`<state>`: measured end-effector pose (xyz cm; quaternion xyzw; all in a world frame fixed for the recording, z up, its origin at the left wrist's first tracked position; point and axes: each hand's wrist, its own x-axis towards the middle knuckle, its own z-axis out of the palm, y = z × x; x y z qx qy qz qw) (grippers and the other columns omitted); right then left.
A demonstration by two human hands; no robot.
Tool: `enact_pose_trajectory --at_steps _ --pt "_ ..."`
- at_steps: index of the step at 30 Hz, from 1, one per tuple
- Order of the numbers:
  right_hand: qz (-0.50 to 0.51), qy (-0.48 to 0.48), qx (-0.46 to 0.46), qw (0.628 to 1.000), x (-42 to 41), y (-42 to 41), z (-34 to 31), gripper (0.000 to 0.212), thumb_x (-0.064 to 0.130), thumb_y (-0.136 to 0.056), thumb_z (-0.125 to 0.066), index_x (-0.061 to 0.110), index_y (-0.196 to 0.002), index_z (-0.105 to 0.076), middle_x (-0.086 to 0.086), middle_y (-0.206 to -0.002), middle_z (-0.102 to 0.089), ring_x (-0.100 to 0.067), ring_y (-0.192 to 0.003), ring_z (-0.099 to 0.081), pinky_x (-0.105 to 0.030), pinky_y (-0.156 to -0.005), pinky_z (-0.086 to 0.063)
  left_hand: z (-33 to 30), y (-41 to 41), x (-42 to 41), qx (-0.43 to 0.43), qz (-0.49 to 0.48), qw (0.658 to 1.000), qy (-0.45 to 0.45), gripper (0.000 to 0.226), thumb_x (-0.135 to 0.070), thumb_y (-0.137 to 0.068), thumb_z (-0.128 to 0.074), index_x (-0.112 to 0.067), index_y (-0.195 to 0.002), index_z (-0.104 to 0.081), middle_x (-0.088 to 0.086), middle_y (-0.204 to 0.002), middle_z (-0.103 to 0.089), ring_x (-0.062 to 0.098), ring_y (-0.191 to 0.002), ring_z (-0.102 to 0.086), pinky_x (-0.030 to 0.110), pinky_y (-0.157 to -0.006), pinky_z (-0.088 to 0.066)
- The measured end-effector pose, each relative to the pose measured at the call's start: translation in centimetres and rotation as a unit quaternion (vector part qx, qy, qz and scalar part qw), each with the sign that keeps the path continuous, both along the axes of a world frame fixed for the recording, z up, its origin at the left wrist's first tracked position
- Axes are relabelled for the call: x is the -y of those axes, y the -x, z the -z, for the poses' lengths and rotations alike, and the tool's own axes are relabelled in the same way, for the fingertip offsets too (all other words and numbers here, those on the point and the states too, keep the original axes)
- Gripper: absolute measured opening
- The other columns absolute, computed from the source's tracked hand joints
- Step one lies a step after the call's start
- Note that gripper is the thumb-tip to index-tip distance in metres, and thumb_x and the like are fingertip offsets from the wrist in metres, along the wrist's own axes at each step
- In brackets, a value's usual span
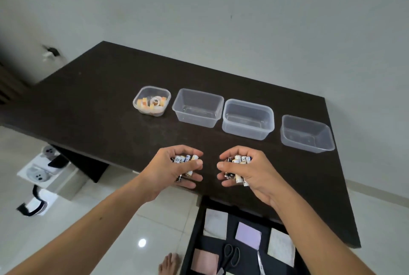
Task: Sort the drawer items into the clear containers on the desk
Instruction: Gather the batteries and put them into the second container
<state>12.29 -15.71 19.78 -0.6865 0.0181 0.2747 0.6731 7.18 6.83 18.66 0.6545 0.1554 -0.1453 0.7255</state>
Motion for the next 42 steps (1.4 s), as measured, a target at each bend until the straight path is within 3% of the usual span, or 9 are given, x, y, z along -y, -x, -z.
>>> enact_pose_trajectory --at_steps 13,17,22,25,27,30,32,35,42 --pt "0.081 0.024 -0.028 0.996 -11.0 -19.0 1.1 0.023 -0.002 -0.083 -0.085 -0.003 -0.104 -0.074 -0.017 -0.087 -0.074 -0.029 -0.076 -0.077 -0.04 -0.067 -0.066 0.6 -21.2 -8.4 0.018 -0.045 0.999 -0.019 0.021 -0.007 -0.094 -0.077 -0.008 -0.115 -0.073 0.015 -0.099 -0.077 0.025 -0.079 -0.081 0.036 -0.069 -0.068" --pt "0.098 0.035 -0.047 0.993 -11.5 -22.4 2.5 0.025 -0.002 -0.085 -0.083 -0.001 -0.108 -0.075 -0.023 -0.096 -0.079 -0.033 -0.079 -0.079 -0.046 -0.082 -0.067 2.5 -25.1 -8.3 0.006 -0.04 0.999 -0.032 0.023 -0.009 -0.096 -0.076 -0.01 -0.118 -0.073 0.016 -0.106 -0.077 0.027 -0.085 -0.081 0.037 -0.073 -0.068" --pt "0.119 0.044 -0.09 0.988 -11.8 -24.1 5.0 0.022 -0.001 -0.092 -0.076 0.003 -0.113 -0.074 -0.023 -0.114 -0.076 -0.036 -0.096 -0.079 -0.041 -0.081 -0.067 4.5 -26.3 -7.3 -0.04 -0.034 0.997 -0.048 0.027 -0.009 -0.104 -0.064 -0.008 -0.131 -0.066 0.018 -0.117 -0.07 0.026 -0.09 -0.072 0.031 -0.073 -0.067" --pt "0.12 0.028 -0.114 0.986 -12.1 -24.1 5.6 0.024 -0.001 -0.098 -0.069 0.002 -0.122 -0.07 -0.023 -0.123 -0.071 -0.03 -0.102 -0.075 -0.035 -0.073 -0.067 5.7 -26.5 -7.3 -0.055 -0.022 0.993 -0.099 0.029 -0.019 -0.108 -0.06 -0.014 -0.135 -0.067 0.01 -0.125 -0.071 0.024 -0.113 -0.068 0.042 -0.096 -0.061" --pt "0.123 0.02 -0.125 0.984 -12.0 -24.1 5.6 0.025 -0.002 -0.1 -0.064 0.002 -0.125 -0.069 -0.021 -0.123 -0.07 -0.027 -0.102 -0.074 -0.032 -0.07 -0.066 5.9 -26.6 -7.4 -0.064 -0.031 0.994 -0.082 0.02 -0.021 -0.109 -0.056 -0.017 -0.121 -0.071 0.007 -0.123 -0.071 0.028 -0.12 -0.067 0.046 -0.108 -0.054" --pt "0.122 0.015 -0.119 0.985 -11.6 -24.0 5.7 0.028 -0.004 -0.1 -0.064 0.002 -0.126 -0.069 -0.024 -0.129 -0.067 -0.029 -0.104 -0.074 -0.034 -0.075 -0.066 5.5 -26.3 -7.5 -0.072 -0.026 0.996 -0.041 0.02 -0.014 -0.109 -0.054 -0.021 -0.096 -0.067 0.011 -0.11 -0.063 0.027 -0.101 -0.059 0.04 -0.094 -0.051" --pt "0.119 0.009 -0.105 0.987 -11.5 -23.8 5.5 0.029 -0.005 -0.098 -0.066 0.001 -0.127 -0.068 -0.026 -0.129 -0.068 -0.03 -0.104 -0.075 -0.035 -0.079 -0.066 5.5 -26.2 -7.8 -0.053 -0.029 0.998 -0.034 0.01 -0.014 -0.108 -0.059 -0.018 -0.109 -0.068 0.009 -0.113 -0.067 0.022 -0.102 -0.063 0.038 -0.097 -0.055" --pt "0.112 -0.004 -0.082 0.99 -11.2 -23.4 4.9 0.032 -0.008 -0.096 -0.068 0.0 -0.126 -0.068 -0.026 -0.127 -0.069 -0.037 -0.113 -0.073 -0.034 -0.079 -0.066 5.3 -25.7 -8.1 -0.028 -0.023 0.999 -0.034 0.023 -0.013 -0.104 -0.066 -0.016 -0.126 -0.067 0.008 -0.118 -0.071 0.024 -0.113 -0.07 0.04 -0.104 -0.057" --pt "0.075 -0.001 -0.046 0.996 -10.3 -21.9 3.7 0.035 -0.009 -0.09 -0.074 0.004 -0.123 -0.07 -0.017 -0.121 -0.075 -0.028 -0.105 -0.077 -0.036 -0.084 -0.065 4.4 -24.2 -8.1 -0.004 -0.019 1.0 -0.023 0.029 -0.006 -0.098 -0.072 -0.013 -0.126 -0.069 0.019 -0.124 -0.074 0.032 -0.119 -0.072 0.04 -0.101 -0.06"
